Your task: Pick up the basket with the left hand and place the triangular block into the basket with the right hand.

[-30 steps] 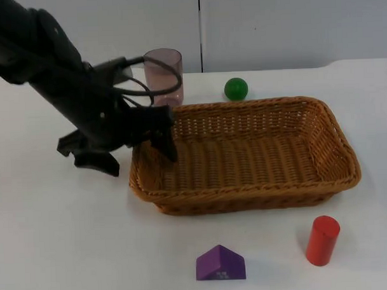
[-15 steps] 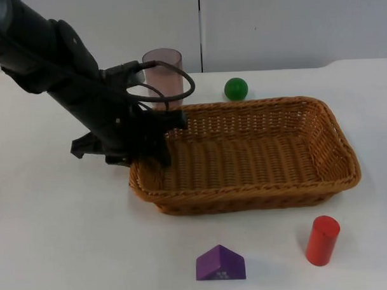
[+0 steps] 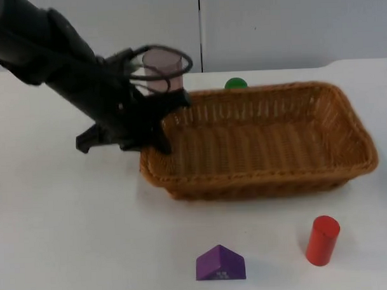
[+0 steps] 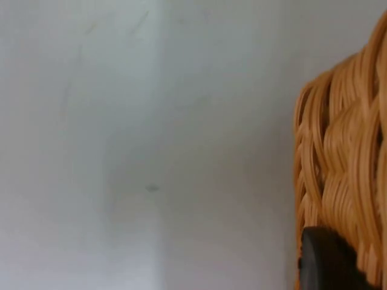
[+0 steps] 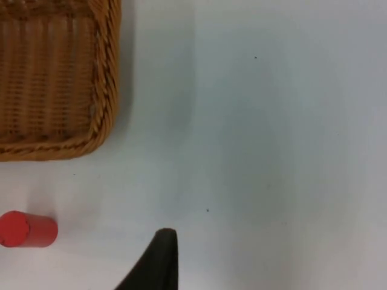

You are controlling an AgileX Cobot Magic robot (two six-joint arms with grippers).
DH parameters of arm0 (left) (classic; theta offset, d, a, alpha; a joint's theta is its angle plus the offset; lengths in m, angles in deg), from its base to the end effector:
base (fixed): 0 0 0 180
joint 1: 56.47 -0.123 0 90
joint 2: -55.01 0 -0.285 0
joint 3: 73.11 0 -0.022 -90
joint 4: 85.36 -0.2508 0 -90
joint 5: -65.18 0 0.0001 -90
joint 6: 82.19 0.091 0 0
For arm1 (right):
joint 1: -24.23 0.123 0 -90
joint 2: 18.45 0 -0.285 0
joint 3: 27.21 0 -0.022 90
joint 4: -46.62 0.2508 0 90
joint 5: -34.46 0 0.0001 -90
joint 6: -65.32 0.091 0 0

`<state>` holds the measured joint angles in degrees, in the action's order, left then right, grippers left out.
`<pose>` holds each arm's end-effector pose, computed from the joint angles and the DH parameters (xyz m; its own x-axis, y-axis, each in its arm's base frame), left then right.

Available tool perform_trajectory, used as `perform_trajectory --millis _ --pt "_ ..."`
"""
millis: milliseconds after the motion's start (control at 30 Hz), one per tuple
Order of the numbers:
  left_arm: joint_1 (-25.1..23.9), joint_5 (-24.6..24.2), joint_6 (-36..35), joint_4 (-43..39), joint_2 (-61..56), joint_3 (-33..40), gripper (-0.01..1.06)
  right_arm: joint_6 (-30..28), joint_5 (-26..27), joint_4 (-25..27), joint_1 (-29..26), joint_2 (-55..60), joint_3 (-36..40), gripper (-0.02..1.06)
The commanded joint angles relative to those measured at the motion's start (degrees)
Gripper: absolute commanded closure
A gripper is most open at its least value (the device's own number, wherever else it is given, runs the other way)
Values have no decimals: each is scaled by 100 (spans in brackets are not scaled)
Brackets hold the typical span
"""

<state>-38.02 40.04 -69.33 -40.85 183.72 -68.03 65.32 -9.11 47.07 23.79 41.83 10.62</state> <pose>0.3849 -0.1570 0.1108 -0.9448 -0.1697 -0.2804 -0.0248 0.8901 -0.4551 0.1664 -0.0008 0.2855 -0.7845 0.0117 -0.6200 0.0088 0.9999 0.0078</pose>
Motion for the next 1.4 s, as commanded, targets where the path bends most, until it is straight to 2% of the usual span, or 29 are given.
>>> perform_trajectory --millis 0,200,333,500,633,667,800,867,1033,1067,1133,1233,1267,1367 --pt "12 -270 -28 272 -444 -23 105 -67 81 -45 -37 -12 -40 -1" --pt "-133 -1262 -6 115 -1144 0 105 -67 81 -45 -37 -12 -40 -1" --pt "-218 -1304 -6 3 -1516 304 105 -67 69 -45 -37 -12 -40 -1" --pt "-666 -1448 325 -16 -2019 952 105 -67 59 -45 -37 -12 -40 -1" --pt "-1371 -1643 837 -45 -2589 1596 105 -67 121 -45 -37 -12 -40 -1" --pt "-1371 -1643 837 -45 -2589 1596 105 -67 121 -45 -37 -12 -40 -1" --pt "-2185 -1879 1030 -414 -3059 2051 105 0 237 16 -37 -12 -40 -1" --pt "-2371 -1967 1088 -491 -3120 2125 105 0 279 25 -37 -12 -40 -1" --pt "-3370 -2198 1560 -490 -3176 2436 105 0 232 184 -37 -12 -40 -1" --pt "-3370 -2198 1560 -490 -3176 2436 105 0 232 184 -37 -12 -40 -1" --pt "-3606 -2079 1560 -371 -3176 2504 105 -256 216 452 -37 -12 -40 -1" --pt "-3724 -1995 1650 -267 -3176 2504 105 -1203 183 1190 -37 -12 -40 -1" --pt "-3724 -1995 1650 -267 -3176 2504 105 -1203 183 1190 -37 -12 -40 -1" --pt "-3724 -1928 1650 -256 -3176 2504 105 -2599 5 2042 170 -12 -106 -1"
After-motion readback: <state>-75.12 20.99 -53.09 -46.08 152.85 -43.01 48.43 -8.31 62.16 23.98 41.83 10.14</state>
